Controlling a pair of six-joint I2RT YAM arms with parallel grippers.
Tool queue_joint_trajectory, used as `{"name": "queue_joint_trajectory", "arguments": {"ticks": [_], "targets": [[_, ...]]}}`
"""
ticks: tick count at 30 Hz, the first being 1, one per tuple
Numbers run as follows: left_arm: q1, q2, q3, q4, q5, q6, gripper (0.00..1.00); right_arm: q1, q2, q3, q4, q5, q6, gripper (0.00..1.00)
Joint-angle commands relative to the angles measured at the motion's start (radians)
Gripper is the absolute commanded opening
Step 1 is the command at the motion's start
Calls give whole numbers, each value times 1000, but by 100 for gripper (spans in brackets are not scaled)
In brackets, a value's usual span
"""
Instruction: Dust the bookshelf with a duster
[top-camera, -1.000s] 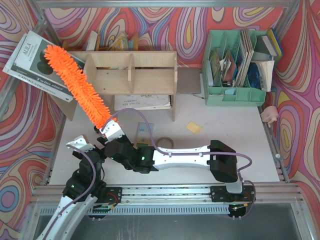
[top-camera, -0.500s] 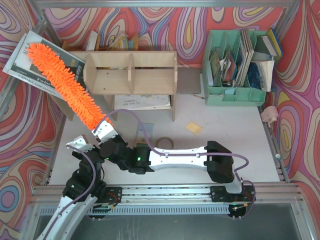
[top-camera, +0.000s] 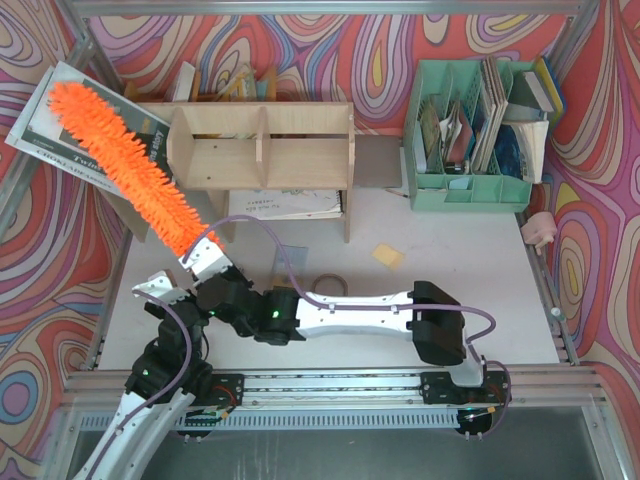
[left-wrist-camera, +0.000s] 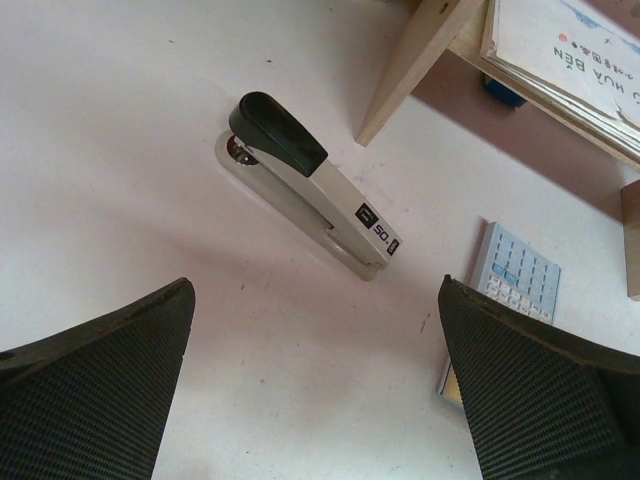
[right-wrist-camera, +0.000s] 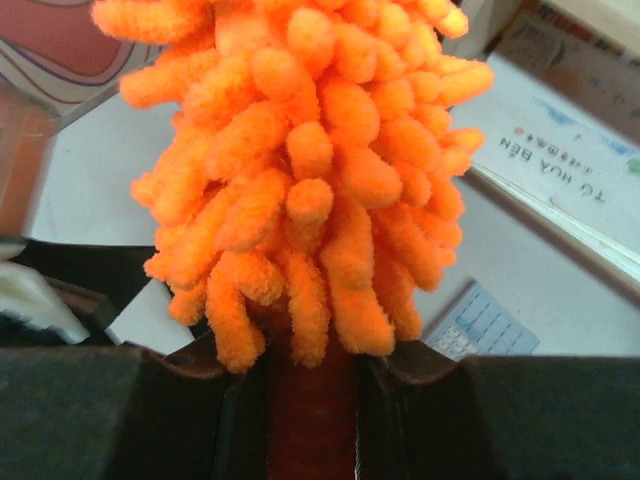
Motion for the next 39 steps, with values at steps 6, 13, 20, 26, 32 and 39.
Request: {"name": "queue_joint_trajectory", "arguments": {"ticks": [6,13,20,26,32,39], "targets": [[-1,-11,-11,15,5,2,98,47,35,77,89,37,-73,0],[-3,-10,-13,19,8,4,98,-20,0,30,-32,8,121,0],[-2,-12,-13,20,10,6,98,-9,20,68,-48,-5,97,0],[-2,-11,-14,21,12,7,98,49,19,86,86,-2,-77,0],[-2,-12,-13,20,11,6,98,30,45,102,33,46,-41,0],[-2,-11,-14,20,13,7,98,-30,15,32,-38,41,79,0]]}}
